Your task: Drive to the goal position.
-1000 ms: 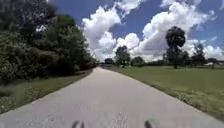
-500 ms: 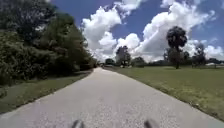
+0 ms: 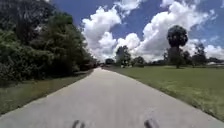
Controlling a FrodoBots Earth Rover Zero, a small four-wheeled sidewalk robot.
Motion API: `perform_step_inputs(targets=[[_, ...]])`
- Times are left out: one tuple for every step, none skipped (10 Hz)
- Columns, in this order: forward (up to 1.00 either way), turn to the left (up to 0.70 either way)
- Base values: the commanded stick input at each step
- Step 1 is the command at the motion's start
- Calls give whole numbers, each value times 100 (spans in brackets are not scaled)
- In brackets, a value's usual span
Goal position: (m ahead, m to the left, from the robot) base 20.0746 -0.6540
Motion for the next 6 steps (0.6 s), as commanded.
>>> perform_step_inputs(targets=[[50, 25], [50, 25], [50, 22], [50, 6], [50, 0], [50, 0]])
